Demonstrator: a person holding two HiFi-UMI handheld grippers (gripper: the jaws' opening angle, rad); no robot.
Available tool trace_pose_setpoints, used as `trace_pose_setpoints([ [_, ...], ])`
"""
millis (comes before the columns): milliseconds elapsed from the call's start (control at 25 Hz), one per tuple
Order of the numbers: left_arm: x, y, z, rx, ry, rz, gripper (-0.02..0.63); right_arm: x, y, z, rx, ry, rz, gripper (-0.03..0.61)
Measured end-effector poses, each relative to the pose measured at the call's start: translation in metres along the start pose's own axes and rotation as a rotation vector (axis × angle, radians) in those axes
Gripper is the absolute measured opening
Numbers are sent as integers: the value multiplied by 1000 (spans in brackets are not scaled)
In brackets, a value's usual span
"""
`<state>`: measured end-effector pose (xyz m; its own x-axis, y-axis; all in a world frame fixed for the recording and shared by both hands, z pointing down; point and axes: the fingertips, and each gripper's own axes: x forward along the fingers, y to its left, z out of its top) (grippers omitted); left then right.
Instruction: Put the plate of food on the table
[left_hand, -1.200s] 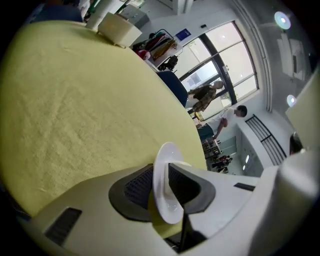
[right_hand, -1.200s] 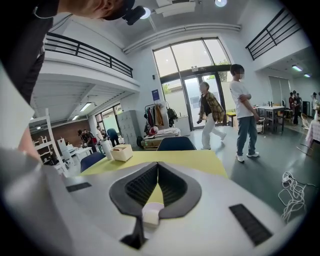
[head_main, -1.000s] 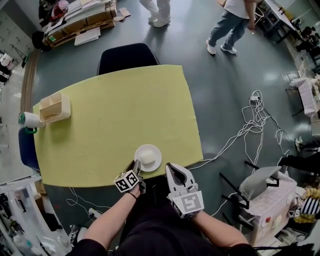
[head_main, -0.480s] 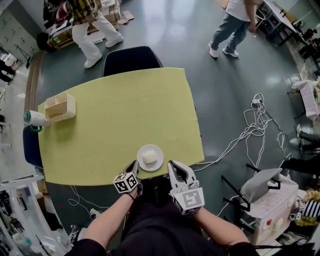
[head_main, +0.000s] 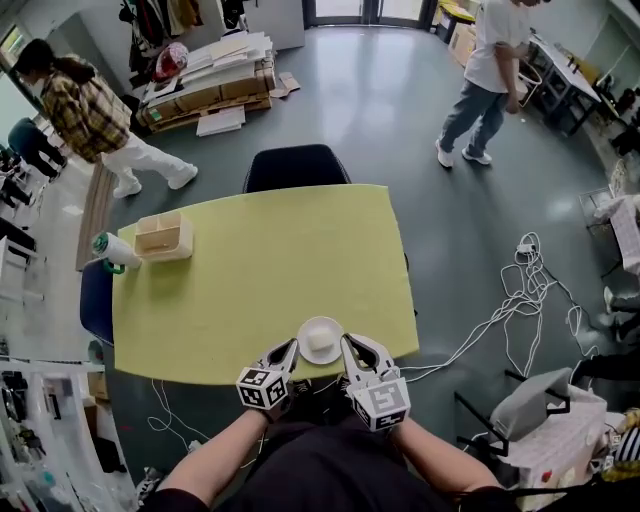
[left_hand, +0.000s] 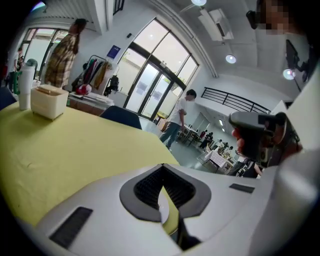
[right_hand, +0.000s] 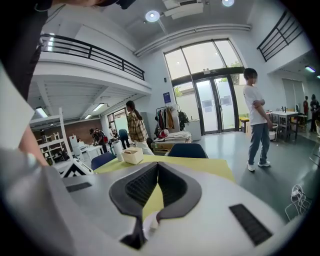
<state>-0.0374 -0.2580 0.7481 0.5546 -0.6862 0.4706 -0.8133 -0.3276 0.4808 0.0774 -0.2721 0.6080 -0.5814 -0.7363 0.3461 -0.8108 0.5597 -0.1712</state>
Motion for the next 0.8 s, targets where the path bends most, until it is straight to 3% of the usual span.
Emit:
trace_pose_setpoints([
  [320,-63,-50,69,212,-129,-57,9,-17,11,12,-41,3,28,12],
  [800,-106,-87,132,255,-276,-104,9,-26,27,59,-83,-67,48,12],
])
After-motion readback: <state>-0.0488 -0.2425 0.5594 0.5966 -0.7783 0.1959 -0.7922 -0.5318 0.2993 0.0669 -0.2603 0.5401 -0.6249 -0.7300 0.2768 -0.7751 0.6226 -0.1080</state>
